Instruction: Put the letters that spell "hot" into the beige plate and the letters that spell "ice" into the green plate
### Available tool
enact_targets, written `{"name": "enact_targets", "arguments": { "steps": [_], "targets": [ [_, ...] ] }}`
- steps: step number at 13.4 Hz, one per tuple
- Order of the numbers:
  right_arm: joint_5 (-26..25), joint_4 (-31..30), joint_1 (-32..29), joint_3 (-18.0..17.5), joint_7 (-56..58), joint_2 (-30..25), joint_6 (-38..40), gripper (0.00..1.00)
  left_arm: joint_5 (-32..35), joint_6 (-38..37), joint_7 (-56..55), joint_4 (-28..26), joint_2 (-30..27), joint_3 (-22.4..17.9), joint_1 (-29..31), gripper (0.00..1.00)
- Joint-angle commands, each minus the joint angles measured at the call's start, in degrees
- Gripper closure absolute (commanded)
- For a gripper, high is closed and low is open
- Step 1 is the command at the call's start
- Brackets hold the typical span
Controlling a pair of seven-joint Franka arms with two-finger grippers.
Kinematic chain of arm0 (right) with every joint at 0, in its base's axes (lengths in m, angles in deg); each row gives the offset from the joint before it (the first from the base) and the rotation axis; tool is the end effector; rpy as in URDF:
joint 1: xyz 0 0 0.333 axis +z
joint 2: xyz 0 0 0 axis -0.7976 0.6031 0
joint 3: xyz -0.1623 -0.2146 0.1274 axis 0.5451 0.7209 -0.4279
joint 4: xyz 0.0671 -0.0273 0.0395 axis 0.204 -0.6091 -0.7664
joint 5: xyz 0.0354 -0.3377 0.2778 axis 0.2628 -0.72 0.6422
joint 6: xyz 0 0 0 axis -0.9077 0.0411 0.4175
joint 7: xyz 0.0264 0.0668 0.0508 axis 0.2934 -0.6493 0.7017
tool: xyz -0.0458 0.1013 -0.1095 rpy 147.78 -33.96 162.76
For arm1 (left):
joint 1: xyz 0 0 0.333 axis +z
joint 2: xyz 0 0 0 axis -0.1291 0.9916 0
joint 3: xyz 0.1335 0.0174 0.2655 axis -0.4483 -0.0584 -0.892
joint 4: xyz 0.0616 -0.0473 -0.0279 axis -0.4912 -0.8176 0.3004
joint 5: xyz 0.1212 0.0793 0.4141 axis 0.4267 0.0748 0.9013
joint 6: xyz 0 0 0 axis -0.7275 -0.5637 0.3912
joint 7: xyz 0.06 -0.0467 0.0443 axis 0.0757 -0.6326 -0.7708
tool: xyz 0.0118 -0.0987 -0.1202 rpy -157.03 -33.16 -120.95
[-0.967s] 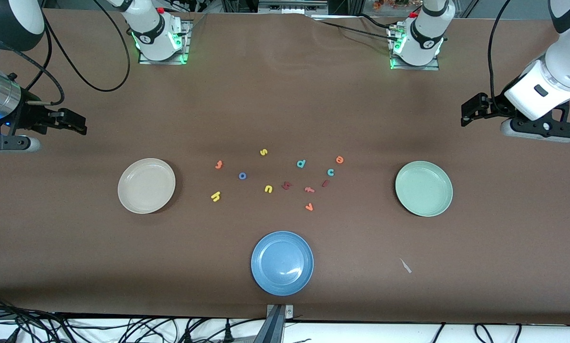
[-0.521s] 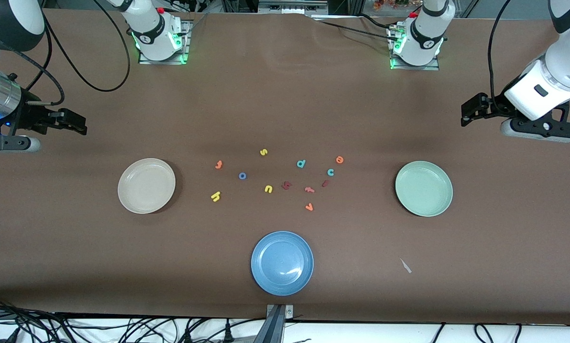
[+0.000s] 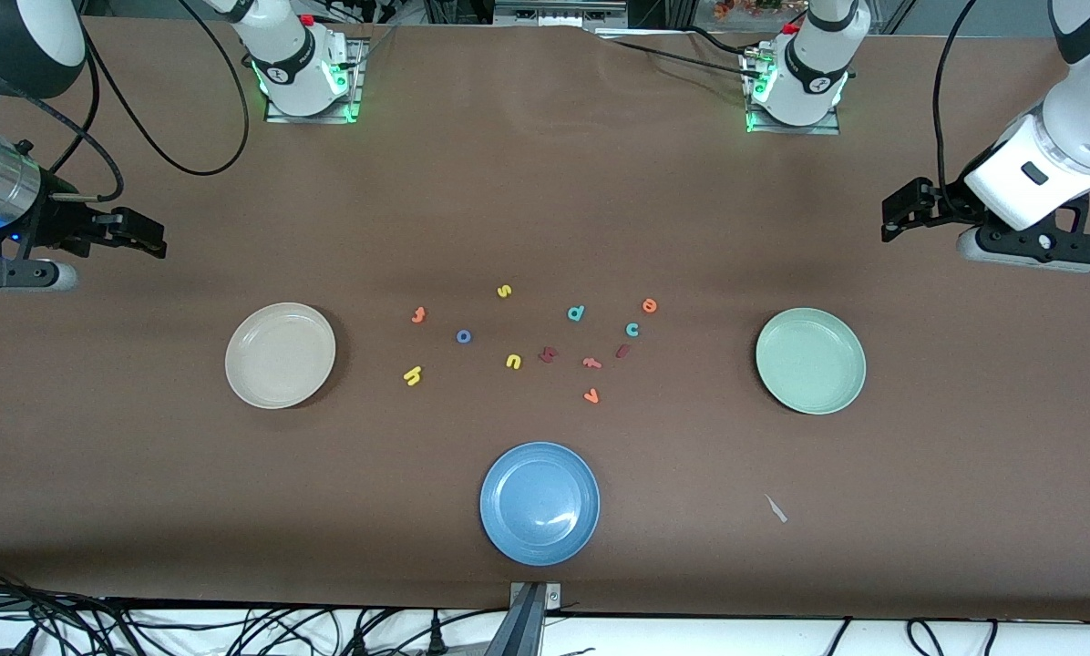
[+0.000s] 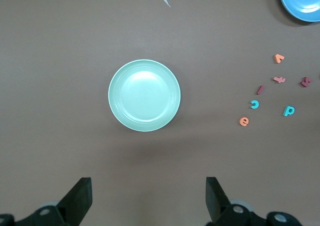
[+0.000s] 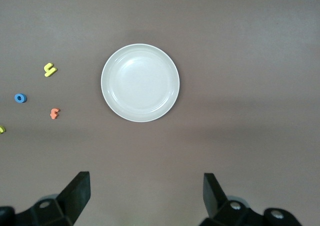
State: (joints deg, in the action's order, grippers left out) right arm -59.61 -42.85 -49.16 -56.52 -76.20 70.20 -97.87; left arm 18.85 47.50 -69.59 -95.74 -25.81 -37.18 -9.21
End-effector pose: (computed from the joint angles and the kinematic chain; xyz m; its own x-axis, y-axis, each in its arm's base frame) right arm 0.6212 0.0208 0.4811 0.9955 0.0064 -0.0949 0.0097 -0.9994 0.0338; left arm 0.6007 -0.0704 0.5124 0.9944 -0.0926 -0.0506 -0.0911 -0.9953 0.0321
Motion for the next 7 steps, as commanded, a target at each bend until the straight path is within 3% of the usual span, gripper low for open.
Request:
{"name": "enact_targets", "arguments": {
  "steps": [1,7],
  "targets": [
    [-0.2,-0.1,-0.1,-0.1,-0.2,-0.2,-0.2,0.00,0.7,-1.2,-0.3,1.6,0.5,0.2,-0.6,0.00],
    [-0.2,-0.1,0.0,-0.2,-0.5,-0.2,-0.1,0.00,0.7,-0.8,0.4,1.9,1.7,0.2,-4.1,0.00]
  ]
}}
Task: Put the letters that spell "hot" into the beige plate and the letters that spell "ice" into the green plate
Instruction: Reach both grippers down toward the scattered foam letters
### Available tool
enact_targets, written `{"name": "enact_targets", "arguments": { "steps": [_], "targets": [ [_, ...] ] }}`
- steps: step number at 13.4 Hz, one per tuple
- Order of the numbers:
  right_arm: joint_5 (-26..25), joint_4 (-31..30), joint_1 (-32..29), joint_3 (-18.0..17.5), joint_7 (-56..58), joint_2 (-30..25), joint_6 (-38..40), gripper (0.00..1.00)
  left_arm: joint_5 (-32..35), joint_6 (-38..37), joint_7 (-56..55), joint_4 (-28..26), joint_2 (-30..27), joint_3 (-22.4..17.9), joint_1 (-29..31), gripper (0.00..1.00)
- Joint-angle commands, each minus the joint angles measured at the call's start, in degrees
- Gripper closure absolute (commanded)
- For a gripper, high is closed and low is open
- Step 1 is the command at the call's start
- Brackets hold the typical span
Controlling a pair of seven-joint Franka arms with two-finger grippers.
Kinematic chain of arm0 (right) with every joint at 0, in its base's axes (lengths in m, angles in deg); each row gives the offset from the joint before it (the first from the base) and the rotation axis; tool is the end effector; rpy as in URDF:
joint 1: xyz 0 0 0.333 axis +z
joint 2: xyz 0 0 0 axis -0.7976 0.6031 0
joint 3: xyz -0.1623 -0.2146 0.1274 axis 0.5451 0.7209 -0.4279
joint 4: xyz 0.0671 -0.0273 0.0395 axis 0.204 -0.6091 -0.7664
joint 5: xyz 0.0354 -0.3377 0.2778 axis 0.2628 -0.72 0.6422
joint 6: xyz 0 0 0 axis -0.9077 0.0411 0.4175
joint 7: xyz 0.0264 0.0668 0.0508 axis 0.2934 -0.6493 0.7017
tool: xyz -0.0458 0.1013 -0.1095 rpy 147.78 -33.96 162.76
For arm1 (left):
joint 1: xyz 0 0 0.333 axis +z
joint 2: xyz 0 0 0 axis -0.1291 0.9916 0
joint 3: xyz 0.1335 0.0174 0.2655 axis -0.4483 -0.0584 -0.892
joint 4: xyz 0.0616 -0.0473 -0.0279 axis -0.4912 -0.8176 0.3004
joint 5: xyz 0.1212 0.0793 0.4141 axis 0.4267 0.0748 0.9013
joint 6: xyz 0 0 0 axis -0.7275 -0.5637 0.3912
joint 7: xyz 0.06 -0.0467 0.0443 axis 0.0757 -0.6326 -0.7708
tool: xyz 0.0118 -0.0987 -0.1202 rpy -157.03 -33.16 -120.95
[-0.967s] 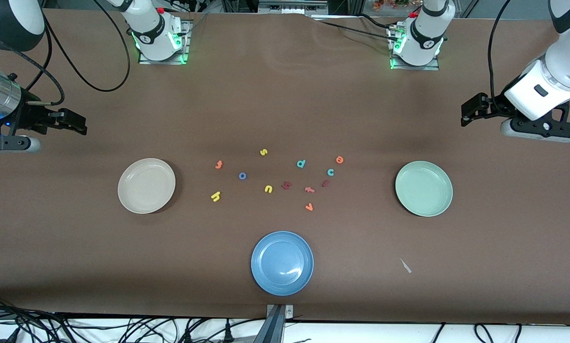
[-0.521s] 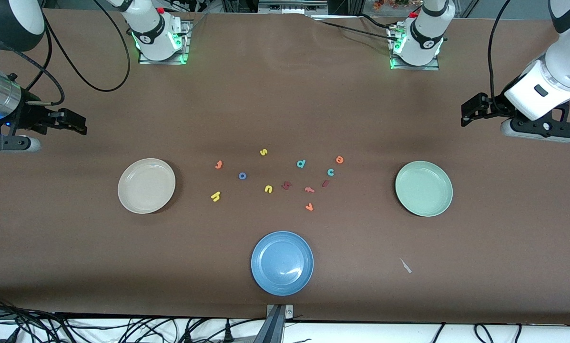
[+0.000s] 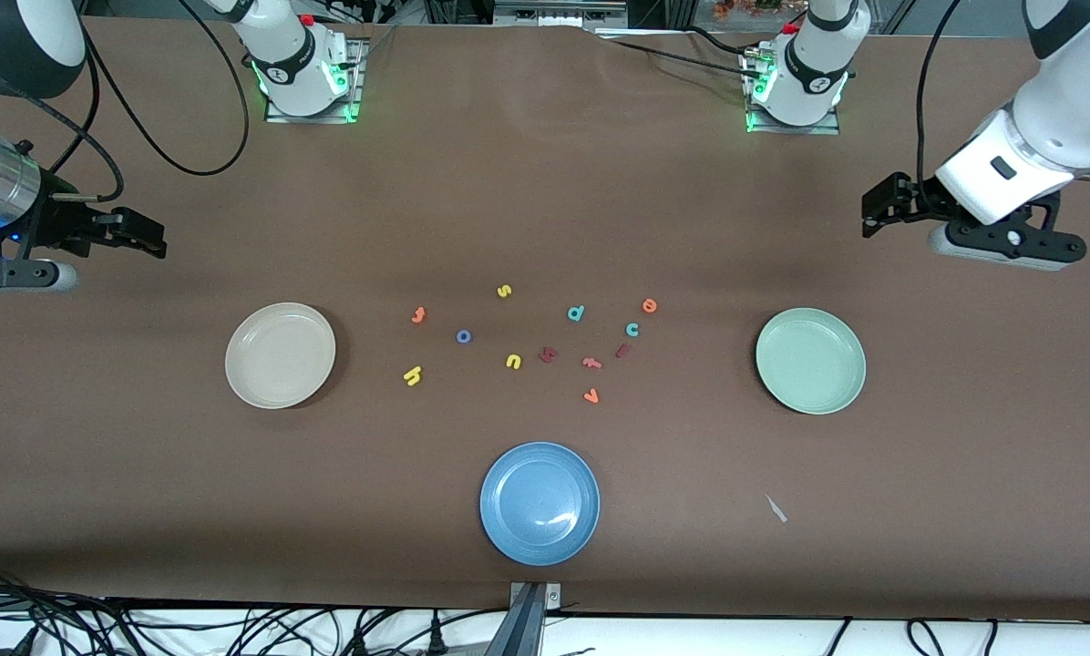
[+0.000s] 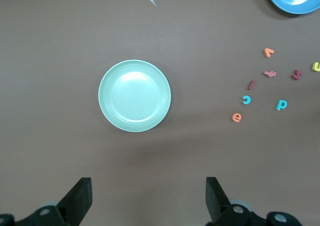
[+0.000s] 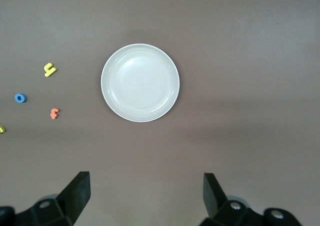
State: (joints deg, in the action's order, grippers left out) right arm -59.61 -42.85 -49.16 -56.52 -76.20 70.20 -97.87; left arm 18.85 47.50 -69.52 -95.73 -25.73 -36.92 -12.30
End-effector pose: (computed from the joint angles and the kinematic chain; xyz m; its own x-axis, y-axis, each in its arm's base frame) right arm 0.6212 0.0208 0.4811 0.9955 0.0064 -0.0949 0.0097 -0.9994 0.0338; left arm 0.5958 -0.1054 0.5117 0.9871 -0.1518 -0.0518 -0.1502 -0.9881 0.0323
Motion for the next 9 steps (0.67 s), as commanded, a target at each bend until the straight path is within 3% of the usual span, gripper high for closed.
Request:
{"name": "enact_targets", "arguments": {
  "steps": [1,5,9],
  "targets": [
    [-0.2,-0.1,0.1,-0.3,-0.5,0.1,-0.1,0.00,0.6,-0.8,0.4,3.0,2.4,0.0,-1.2,0.00],
    [2.3,-0.1,0.7,-0.8,-0.5,0.3,-0.3,0.00,0.6,-0.5,0.4,3.9,6.7,0.9,-3.2,0.00],
    [2.1,0.1,5.0,-0.7,0.3,5.7,0.7,0.00,0.5,1.4,0.4,6.1,15.1,1.8,-7.2,0.00]
  ]
}}
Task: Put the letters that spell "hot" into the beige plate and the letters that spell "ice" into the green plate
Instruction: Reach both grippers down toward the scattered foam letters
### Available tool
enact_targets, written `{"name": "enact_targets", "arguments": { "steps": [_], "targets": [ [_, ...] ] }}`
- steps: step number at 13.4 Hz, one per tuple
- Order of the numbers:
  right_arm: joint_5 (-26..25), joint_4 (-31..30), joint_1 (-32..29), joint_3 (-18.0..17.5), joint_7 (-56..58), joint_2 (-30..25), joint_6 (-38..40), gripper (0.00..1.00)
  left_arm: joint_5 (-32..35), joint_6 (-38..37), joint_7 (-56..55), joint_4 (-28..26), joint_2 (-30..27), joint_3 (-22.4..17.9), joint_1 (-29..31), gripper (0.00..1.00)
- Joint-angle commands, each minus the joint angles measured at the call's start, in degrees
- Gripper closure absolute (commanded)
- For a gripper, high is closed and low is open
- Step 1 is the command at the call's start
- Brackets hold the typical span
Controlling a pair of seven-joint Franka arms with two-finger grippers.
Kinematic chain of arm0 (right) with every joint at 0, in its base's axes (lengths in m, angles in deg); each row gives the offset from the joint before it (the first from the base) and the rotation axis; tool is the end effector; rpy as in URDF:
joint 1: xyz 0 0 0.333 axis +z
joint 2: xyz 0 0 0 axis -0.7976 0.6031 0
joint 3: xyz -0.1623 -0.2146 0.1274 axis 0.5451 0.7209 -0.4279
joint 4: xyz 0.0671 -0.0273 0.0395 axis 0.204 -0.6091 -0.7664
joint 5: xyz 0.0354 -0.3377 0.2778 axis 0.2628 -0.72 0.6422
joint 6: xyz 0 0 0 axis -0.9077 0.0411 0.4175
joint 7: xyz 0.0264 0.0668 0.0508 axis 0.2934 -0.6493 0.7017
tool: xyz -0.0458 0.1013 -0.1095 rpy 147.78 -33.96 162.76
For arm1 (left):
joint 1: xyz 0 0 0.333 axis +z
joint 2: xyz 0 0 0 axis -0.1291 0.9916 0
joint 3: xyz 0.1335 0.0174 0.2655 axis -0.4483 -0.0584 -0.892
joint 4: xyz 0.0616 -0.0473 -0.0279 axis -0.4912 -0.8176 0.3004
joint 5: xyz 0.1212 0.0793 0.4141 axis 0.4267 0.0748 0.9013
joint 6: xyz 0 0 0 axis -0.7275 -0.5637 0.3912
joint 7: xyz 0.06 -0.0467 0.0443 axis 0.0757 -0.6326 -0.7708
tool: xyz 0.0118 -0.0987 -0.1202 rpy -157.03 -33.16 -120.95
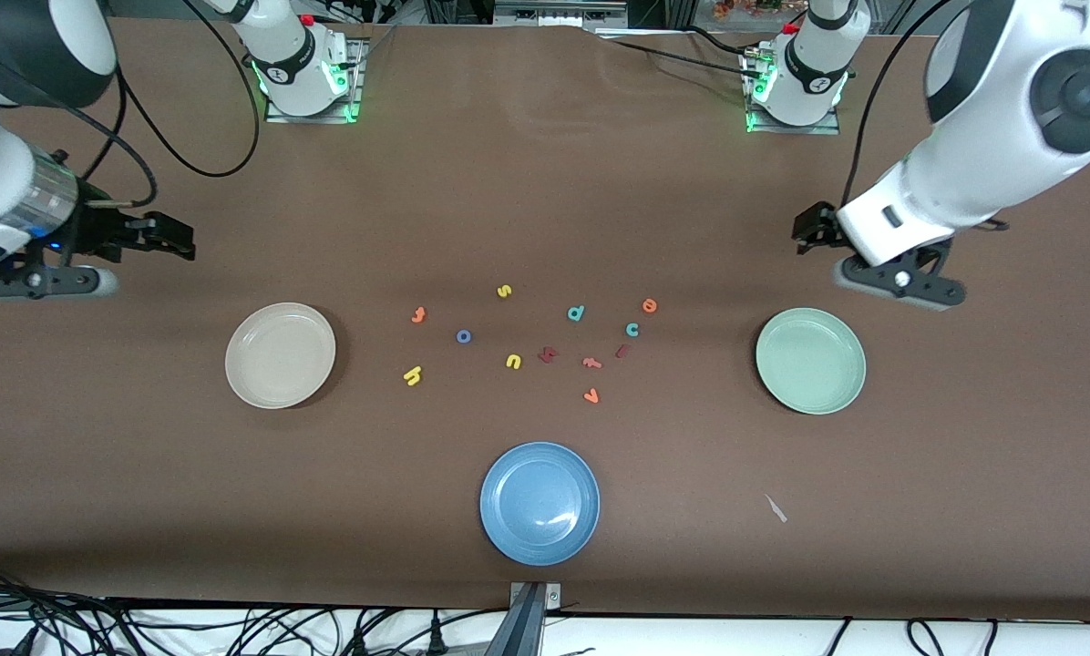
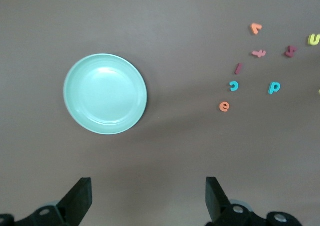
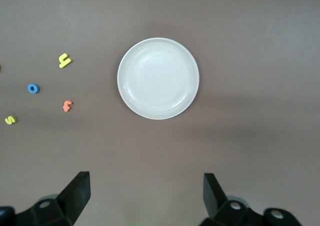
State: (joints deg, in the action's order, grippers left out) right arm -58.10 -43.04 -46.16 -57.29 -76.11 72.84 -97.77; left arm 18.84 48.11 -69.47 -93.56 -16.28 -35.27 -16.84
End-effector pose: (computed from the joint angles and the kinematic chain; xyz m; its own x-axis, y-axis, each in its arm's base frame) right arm 0.6234 0.0660 0.4504 0.9866 0.0717 -0.1465 0.0737 -0.9972 0.0085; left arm 0.6107 -0.1744 0.4300 0.9523 -0.2558 -0.1666 -0.2511 -0.9667 0.0492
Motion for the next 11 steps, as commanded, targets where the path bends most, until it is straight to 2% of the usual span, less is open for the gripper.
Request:
{"name": "enact_targets", "arguments": {
  "steps": [1,4,8,11],
  "targets": [
    [0.6,0.1,2.4,0.0,-0.5,3.0,0.6,0.00,0.8,3.3,0.4,4.9,8.6,0.1,-4.0,0.00],
    [1.0,-0.4,4.6,0.0,-1.7,3.6,-0.4,0.00,0.6,11.1,0.4,5.1,15.2,0.4,-7.2,0.00],
    [1.0,-4.2,10.4,0.0,-17.0,4.6,-7.1,0.00,-1.6,22.5,0.4,3.8,23.0,0.4,-10.4,0.02],
    [1.0,-9.6,10.9,-1.7,-19.8,4.0,-13.3,0.00,-1.8,28.2,-0.2,2.5,26.7,0.4,-13.5,0.16]
  ]
}}
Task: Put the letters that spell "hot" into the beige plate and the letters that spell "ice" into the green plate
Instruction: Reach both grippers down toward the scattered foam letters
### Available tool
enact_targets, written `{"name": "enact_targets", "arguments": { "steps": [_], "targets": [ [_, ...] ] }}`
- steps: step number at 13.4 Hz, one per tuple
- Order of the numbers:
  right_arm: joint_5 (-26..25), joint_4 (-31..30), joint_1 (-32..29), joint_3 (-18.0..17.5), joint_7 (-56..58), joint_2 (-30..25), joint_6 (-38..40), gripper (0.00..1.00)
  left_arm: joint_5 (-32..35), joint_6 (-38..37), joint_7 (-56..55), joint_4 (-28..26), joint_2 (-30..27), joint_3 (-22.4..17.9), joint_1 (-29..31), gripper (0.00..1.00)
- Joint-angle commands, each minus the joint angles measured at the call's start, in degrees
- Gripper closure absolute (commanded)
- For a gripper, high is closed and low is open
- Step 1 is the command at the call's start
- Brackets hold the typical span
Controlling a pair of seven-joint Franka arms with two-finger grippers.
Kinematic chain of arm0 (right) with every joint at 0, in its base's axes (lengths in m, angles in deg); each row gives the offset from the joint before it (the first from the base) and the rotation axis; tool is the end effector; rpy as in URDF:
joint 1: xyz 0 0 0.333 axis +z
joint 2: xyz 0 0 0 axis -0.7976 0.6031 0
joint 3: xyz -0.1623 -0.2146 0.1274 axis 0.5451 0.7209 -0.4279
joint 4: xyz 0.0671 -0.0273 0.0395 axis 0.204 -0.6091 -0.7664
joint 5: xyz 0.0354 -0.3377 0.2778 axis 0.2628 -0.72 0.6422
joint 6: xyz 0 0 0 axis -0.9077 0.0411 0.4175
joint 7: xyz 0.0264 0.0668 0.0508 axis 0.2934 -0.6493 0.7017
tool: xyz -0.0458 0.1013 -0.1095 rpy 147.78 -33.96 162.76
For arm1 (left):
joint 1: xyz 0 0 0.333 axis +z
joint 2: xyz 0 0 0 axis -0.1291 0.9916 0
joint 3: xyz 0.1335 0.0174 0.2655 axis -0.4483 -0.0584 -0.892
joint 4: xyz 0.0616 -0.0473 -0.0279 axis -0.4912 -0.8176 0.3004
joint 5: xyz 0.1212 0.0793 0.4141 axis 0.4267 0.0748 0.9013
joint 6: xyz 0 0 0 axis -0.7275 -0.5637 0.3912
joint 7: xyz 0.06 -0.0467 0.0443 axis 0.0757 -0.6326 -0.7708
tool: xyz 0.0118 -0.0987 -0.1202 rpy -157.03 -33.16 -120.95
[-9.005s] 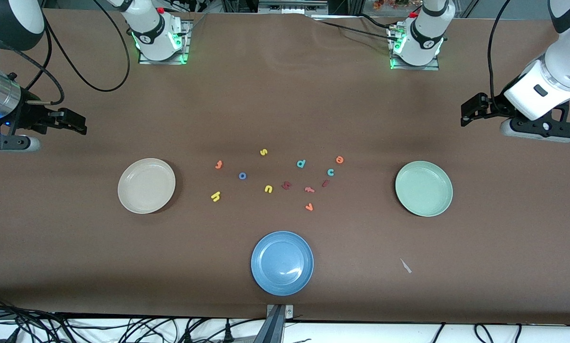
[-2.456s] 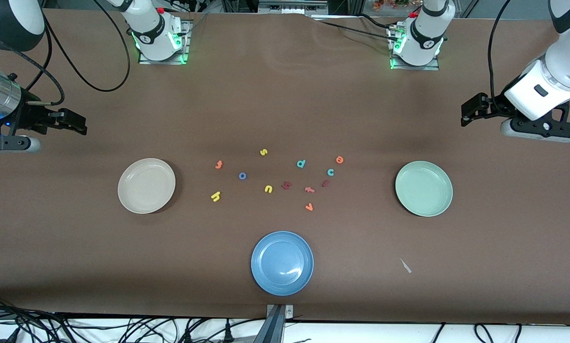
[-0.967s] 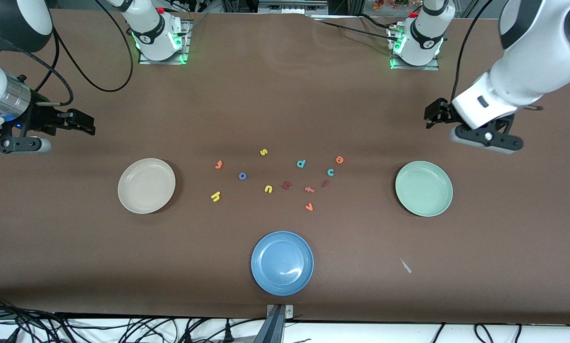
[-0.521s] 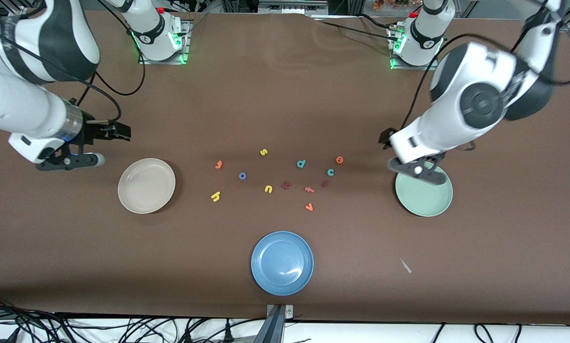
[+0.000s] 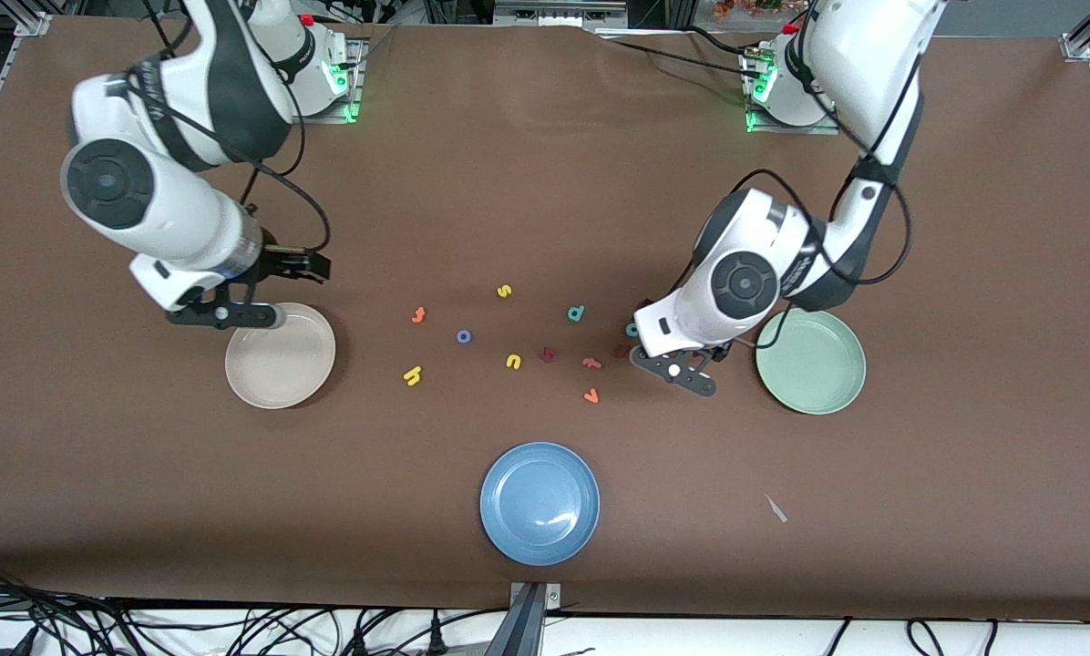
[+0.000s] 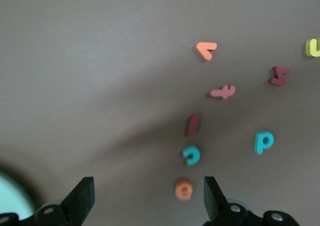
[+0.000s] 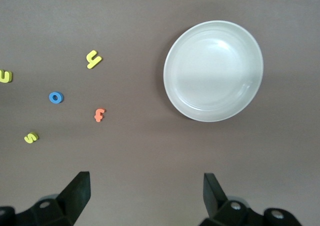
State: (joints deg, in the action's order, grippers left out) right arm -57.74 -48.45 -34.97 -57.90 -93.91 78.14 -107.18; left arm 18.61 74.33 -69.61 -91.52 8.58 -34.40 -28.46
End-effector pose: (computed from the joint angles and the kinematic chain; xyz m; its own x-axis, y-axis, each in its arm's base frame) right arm 0.6103 0.1971 0.3548 0.9863 -0.0368 -0.1605 -0.0286 -0.9982 0.0535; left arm 0.6268 -0.3346 0.1845 0.8973 -0.4282 -0.1073 -0.4187 -0.9026 0.1005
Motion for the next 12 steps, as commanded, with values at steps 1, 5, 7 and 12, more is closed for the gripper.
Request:
{"name": "enact_targets", "arguments": {
  "steps": [1,5,7,12],
  "targets": [
    [0.6,-5.6,-0.3,-1.9,-4.8,-1.3,-6.0,0.00,-1.6,3.3,-0.1,-1.3,1.9,-0.5,-2.3,0.18],
    [0.3,-14.2,-0.3,-5.2,-11.6,-1.3,-17.6,0.00,-1.7,15.2,-0.2,-11.2,1.3,-0.5,-3.0,0.23],
    [0.3,-17.7,-0.2,-5.9,-11.8,-0.9,-22.4,0.00,-1.7,15.7,-0.3,-13.2,1.0,-0.5,-3.5,0.23],
    [0.2,-19.9,4.7,-6.3,-28.0,4.7,-33.0,0.00,-1.7,15.8,-0.3,-13.7,0.9,0.8,-3.5,0.26]
  ]
}}
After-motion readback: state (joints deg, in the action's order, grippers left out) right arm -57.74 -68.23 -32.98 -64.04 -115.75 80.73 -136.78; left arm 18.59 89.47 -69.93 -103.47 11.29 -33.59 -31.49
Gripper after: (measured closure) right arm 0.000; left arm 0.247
